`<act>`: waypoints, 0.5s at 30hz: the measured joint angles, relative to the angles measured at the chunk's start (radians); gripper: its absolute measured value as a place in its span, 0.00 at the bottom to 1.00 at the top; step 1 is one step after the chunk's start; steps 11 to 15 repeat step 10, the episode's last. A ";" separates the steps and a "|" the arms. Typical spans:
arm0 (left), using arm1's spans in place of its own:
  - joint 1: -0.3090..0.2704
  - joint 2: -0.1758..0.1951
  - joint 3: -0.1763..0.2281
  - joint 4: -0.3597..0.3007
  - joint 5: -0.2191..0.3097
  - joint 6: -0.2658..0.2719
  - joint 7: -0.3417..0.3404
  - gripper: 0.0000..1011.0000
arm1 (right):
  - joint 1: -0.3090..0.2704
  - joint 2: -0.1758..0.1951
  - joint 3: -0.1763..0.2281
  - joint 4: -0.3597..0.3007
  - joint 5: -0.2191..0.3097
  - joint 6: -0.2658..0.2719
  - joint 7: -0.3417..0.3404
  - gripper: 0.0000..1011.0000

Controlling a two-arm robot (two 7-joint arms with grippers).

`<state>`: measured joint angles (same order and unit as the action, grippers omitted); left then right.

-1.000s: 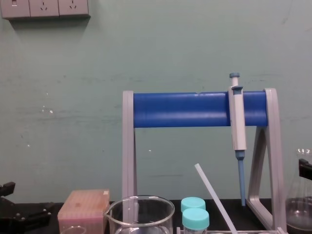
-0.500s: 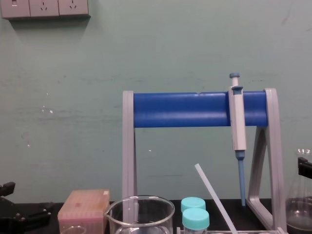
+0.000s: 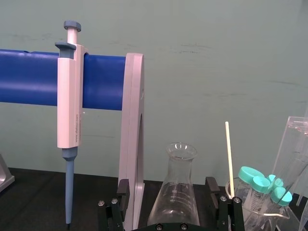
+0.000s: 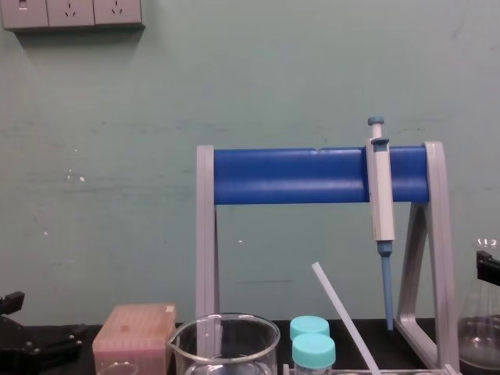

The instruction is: Pick up the stirring rod with one hand, then place it down.

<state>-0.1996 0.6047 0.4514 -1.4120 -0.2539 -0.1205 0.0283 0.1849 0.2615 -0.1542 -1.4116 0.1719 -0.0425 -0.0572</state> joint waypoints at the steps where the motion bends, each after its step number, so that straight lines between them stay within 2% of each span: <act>1: 0.000 0.000 0.000 0.000 0.000 0.000 0.000 0.99 | 0.000 0.000 0.000 0.000 0.000 0.000 0.000 0.99; 15: 0.000 0.000 0.000 0.000 0.000 0.000 0.000 0.99 | 0.000 0.000 0.000 0.000 0.000 -0.001 0.001 0.99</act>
